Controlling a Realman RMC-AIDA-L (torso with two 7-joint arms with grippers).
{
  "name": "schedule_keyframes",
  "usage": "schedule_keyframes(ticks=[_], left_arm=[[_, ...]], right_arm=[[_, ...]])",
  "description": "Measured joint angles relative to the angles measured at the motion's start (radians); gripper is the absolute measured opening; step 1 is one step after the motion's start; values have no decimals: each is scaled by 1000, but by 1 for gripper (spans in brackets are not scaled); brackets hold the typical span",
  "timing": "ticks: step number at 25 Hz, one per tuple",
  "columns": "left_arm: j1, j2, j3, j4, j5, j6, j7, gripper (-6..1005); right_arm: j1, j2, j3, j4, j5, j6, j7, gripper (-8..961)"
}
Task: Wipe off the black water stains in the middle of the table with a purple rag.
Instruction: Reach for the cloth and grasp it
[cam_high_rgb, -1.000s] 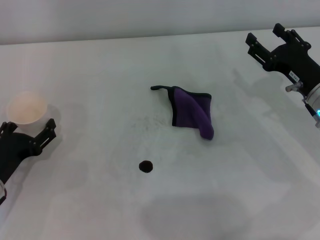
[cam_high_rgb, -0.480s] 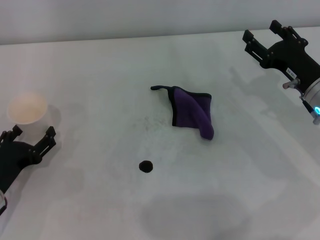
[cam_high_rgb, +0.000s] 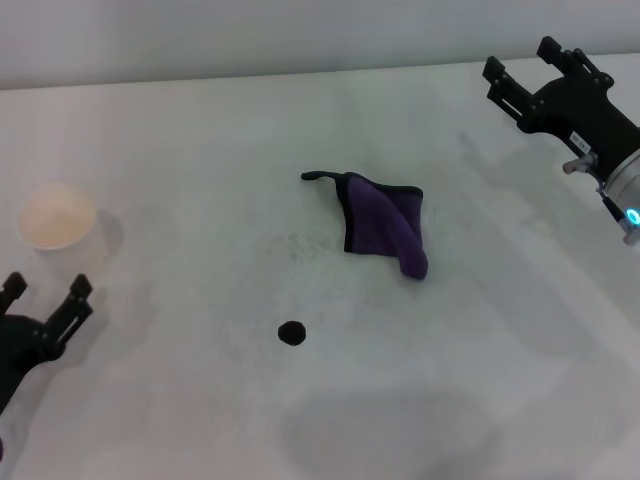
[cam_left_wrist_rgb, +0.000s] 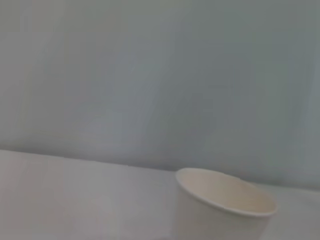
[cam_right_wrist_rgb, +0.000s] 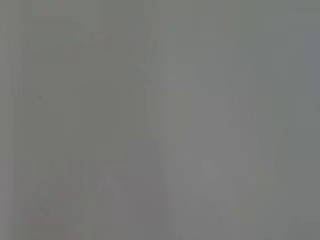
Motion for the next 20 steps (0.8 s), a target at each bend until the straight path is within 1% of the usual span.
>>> schedule_keyframes(ticks=[2,8,11,17,20], left_arm=[[7,0,-42,-30,-1,-33,0,892],[24,3,-196,-94,3,-110,-2,892],[30,6,-207,-90,1,-130,-2,892],[31,10,-208,-33,-4,-150,-3,892],[32,11,-224,1,-4,-154,-2,892]], right_arm=[[6,0,-9,0,-2,-13,0,819],[22,-3,-93,0,-4,-48,0,819],[22,-2,-113,0,-4,-53,27,819],[12,0,-114,-4,1,-76,212,816],[16,-5,-139,0,-11,-86,277,815]])
